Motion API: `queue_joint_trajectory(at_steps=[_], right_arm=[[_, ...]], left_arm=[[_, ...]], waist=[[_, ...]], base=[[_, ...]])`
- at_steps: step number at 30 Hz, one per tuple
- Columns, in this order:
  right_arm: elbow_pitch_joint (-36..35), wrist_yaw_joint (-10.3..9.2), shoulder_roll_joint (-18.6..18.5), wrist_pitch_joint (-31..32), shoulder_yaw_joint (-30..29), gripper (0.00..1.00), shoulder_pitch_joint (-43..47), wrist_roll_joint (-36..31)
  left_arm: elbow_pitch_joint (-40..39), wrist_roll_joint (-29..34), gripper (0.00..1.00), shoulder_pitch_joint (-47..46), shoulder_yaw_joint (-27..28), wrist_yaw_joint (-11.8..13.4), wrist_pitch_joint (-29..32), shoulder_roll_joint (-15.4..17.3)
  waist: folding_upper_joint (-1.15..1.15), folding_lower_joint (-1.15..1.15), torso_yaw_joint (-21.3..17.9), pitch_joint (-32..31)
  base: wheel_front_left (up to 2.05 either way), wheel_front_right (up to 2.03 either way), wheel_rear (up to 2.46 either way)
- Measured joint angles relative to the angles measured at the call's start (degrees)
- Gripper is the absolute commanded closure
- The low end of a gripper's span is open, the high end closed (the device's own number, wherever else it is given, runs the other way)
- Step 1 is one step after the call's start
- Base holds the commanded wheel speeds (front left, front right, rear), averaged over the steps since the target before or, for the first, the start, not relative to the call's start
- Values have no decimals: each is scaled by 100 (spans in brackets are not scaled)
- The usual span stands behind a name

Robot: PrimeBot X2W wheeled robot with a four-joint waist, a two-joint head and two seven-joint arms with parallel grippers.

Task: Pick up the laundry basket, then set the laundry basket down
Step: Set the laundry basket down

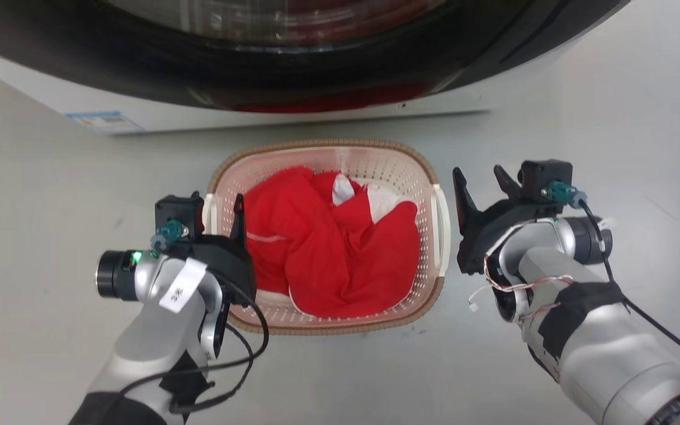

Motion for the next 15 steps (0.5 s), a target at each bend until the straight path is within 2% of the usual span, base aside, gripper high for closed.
queue_joint_trajectory(at_steps=[8, 15], right_arm=[[-489, -2, -254, 0, -477, 0, 727, -53], [-1095, -12, -315, 0, -826, 0, 1505, -281]], left_arm=[[-695, 111, 0, 719, 267, 1, 0, 97], [-1386, 342, 0, 1602, 519, 2, 0, 232]], waist=[[0, 0, -7, -671], [0, 0, 7, -1268]], base=[[0, 0, 0], [0, 0, 0]])
